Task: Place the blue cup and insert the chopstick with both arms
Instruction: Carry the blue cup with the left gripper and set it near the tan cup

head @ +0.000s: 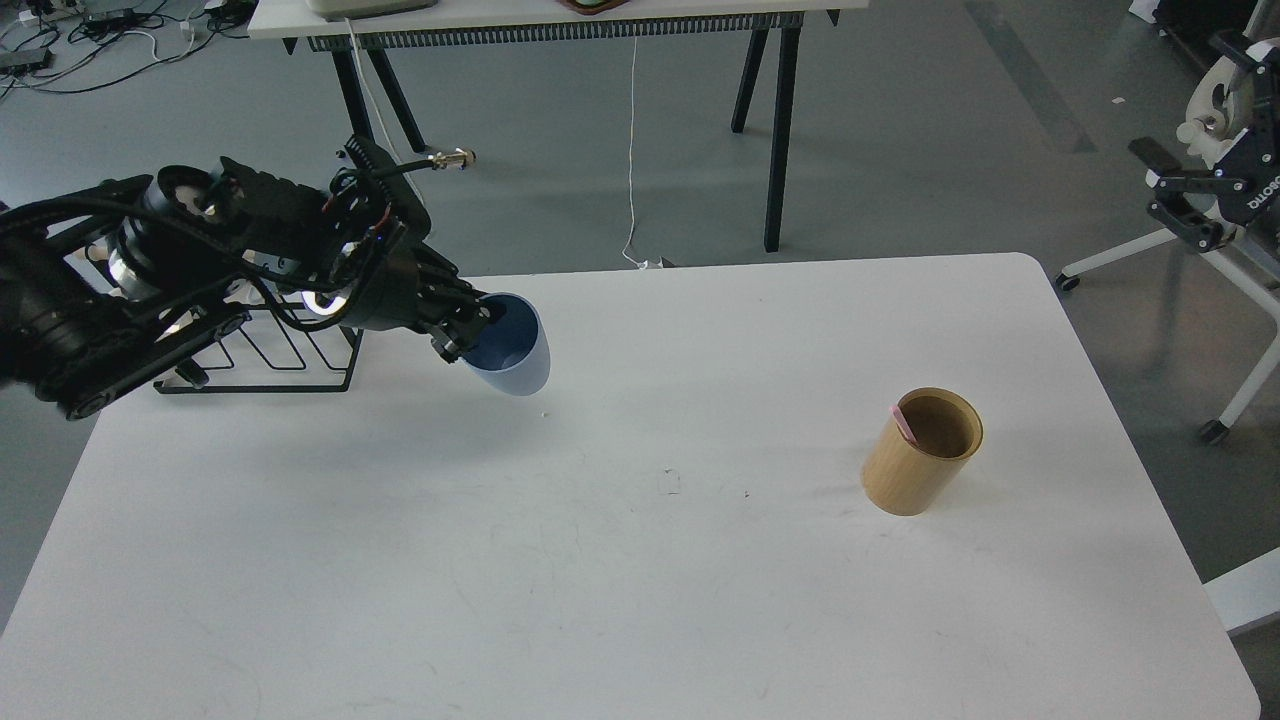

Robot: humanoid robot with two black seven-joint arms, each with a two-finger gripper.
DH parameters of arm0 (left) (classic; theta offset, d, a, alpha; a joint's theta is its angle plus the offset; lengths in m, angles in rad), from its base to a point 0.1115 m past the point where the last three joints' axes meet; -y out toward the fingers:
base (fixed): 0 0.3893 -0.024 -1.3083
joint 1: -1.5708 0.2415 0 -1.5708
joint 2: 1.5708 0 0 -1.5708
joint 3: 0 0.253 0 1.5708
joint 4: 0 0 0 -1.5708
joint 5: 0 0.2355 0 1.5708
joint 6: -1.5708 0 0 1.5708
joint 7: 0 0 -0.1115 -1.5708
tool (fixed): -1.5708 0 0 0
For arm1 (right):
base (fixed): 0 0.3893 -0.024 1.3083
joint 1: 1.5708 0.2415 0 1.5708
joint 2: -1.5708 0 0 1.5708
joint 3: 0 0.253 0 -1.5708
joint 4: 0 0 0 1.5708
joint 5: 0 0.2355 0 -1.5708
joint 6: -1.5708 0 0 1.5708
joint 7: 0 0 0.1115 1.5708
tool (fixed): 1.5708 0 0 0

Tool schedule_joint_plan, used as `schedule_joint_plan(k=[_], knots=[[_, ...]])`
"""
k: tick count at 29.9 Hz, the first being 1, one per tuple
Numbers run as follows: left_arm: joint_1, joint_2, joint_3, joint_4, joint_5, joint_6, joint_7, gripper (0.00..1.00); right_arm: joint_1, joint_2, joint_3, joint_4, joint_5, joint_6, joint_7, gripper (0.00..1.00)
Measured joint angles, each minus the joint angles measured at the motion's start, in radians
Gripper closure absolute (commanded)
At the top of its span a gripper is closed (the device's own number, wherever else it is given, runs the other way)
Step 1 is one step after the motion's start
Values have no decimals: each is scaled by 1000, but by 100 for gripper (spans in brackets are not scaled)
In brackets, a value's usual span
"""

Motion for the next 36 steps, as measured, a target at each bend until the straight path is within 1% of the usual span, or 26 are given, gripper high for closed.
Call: schedule_joint_plan(k=[4,8,14,20,27,36], knots=[[-37,-67,101,0,1,0,0,95,-53,-26,0,0,4,0,0,1],[-40,-153,131,8,1,0,0,95,-87,-33,-1,0,4,0,0,1],[-40,-262,177,70,0,0,0,95,-109,-64,-3,1,4,0,0,1],[-33,-343,185,145,1,0,0,95,-127,-89,-3,-3,3,0,0,1],[-31,-430,185,241,0,0,0,94,-130,-92,-3,-6,2,0,0,1],[-33,-527,176,299,0,0,1,94,-133,-92,-4,-11,1,0,0,1]])
